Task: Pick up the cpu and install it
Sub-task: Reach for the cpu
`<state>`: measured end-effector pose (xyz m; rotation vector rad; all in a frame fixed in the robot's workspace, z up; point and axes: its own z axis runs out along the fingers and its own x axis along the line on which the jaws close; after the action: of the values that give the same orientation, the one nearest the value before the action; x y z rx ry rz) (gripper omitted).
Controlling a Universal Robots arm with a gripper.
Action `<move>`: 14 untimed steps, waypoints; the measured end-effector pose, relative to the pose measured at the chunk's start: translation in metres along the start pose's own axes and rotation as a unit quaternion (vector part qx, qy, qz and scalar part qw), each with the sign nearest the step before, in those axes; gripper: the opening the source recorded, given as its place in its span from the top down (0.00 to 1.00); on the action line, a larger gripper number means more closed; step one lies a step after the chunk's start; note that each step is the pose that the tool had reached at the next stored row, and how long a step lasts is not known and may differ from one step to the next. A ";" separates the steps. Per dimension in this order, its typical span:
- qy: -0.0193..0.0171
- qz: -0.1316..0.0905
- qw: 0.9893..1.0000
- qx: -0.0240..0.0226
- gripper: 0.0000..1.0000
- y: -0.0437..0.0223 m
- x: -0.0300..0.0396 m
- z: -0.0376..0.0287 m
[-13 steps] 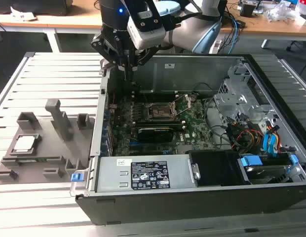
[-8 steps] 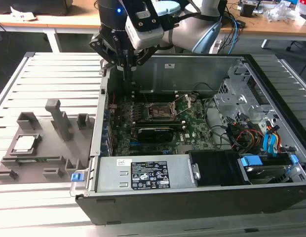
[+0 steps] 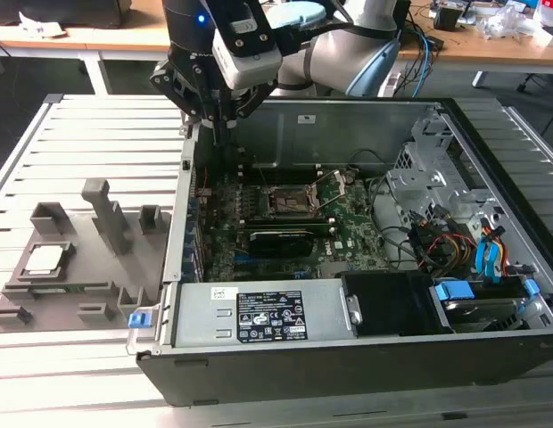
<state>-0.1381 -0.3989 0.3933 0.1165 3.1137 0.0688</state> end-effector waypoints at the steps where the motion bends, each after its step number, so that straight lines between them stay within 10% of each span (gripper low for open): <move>1: 0.000 0.000 1.000 0.000 0.89 -0.0003 0.0038 -0.0001; 14: 0.000 0.000 1.000 0.000 0.89 -0.0029 0.0387 -0.0010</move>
<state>-0.1769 -0.3988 0.3933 0.1167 3.1136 0.0689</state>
